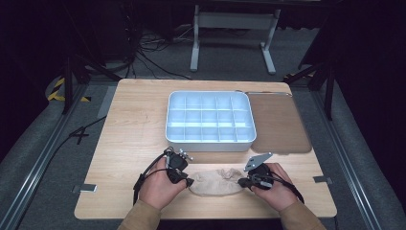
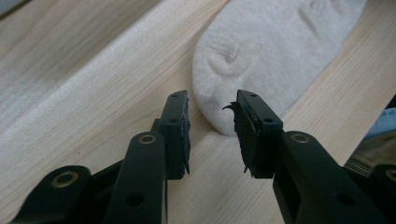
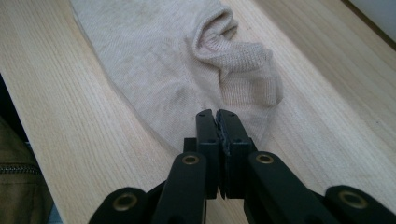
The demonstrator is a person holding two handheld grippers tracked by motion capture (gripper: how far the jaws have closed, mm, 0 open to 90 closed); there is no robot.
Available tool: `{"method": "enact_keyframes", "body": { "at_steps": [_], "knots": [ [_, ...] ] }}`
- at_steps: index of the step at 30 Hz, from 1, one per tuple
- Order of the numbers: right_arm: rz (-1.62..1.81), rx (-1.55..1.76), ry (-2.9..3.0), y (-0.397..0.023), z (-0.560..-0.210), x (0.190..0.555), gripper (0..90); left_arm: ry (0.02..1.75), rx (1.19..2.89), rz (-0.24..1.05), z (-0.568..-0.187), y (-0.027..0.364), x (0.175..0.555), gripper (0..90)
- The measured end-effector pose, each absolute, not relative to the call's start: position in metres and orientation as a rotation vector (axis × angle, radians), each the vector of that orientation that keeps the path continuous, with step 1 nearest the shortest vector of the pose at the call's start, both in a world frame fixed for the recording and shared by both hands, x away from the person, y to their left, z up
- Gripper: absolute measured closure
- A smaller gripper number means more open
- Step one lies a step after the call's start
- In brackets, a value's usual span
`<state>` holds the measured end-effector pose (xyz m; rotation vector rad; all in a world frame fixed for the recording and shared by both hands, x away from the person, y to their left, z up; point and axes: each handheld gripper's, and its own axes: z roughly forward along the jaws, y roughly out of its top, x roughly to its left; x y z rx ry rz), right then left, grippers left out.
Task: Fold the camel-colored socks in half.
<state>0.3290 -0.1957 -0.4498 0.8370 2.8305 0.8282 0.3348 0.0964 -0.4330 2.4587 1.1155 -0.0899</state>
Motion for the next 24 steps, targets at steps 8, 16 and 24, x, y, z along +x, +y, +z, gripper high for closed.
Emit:
{"method": "enact_keyframes", "body": {
  "at_steps": [8, 16, 24],
  "knots": [
    [0.814, 0.826, 2.836, -0.195, -0.452, 0.33, 88.7, 1.104, 2.495, -0.098, -0.439, 0.088, 0.334, 66.3],
    [0.809, 0.824, 2.834, -0.194, -0.452, 0.329, 88.8, 1.103, 2.525, -0.096, -0.445, 0.084, 0.334, 65.6],
    [0.806, 0.816, 2.832, -0.194, -0.453, 0.329, 88.7, 1.103, 2.522, -0.097, -0.445, 0.08, 0.332, 68.2]
  ]
}}
